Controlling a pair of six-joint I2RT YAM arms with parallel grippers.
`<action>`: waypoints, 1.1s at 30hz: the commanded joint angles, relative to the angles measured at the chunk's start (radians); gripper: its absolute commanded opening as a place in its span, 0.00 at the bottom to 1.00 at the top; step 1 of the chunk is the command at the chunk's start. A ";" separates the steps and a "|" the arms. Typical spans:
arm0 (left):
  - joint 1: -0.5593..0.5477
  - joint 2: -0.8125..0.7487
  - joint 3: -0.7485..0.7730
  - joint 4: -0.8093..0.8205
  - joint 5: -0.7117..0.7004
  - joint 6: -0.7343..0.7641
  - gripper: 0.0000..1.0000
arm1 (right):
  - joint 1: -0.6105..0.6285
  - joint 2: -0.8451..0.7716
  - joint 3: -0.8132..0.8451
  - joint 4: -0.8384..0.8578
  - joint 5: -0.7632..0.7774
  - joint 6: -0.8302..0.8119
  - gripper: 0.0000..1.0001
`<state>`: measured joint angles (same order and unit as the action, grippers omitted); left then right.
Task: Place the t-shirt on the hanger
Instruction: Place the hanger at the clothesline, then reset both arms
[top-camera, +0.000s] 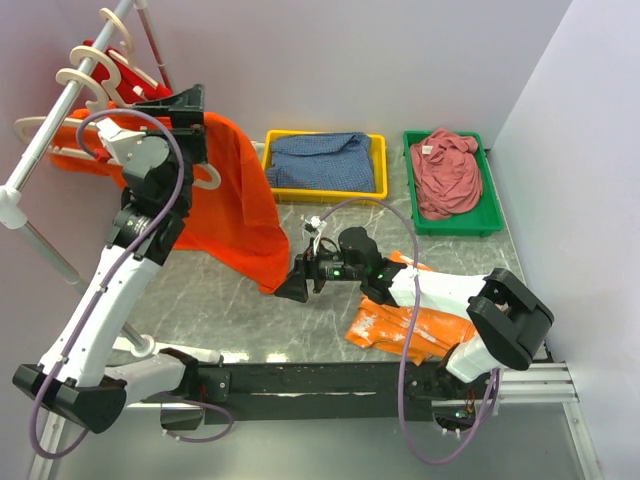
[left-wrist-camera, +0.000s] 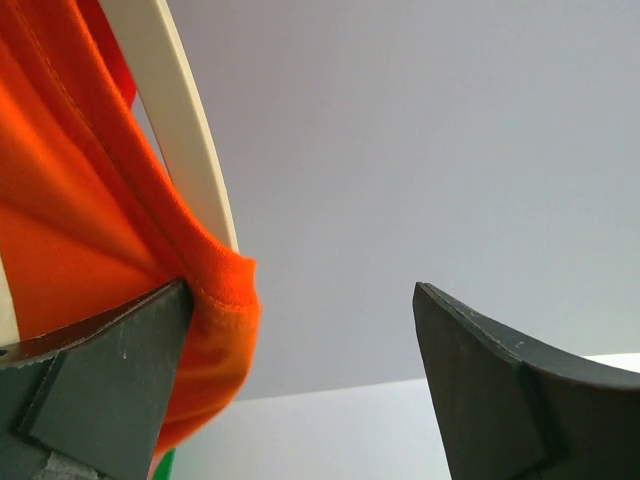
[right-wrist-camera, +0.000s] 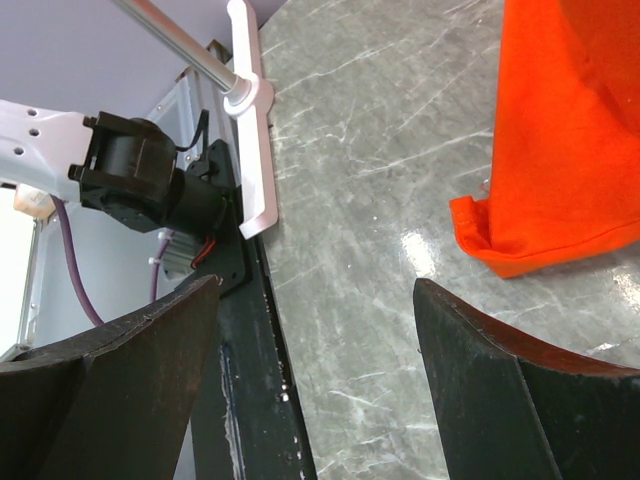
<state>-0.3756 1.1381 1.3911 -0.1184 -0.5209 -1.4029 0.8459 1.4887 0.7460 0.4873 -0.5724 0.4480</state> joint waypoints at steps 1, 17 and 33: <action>-0.054 -0.029 0.025 -0.023 -0.071 0.045 0.96 | -0.007 0.005 0.023 0.065 -0.030 -0.006 0.86; -0.270 -0.055 0.074 -0.153 -0.281 0.145 0.96 | -0.025 -0.053 0.038 0.043 -0.044 -0.034 0.86; -0.453 -0.115 0.011 -0.103 -0.139 0.410 0.96 | -0.028 -0.317 -0.033 -0.049 0.156 -0.065 0.87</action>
<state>-0.8040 1.0359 1.4174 -0.2752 -0.7696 -1.1431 0.8238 1.2800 0.7414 0.4473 -0.5388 0.4049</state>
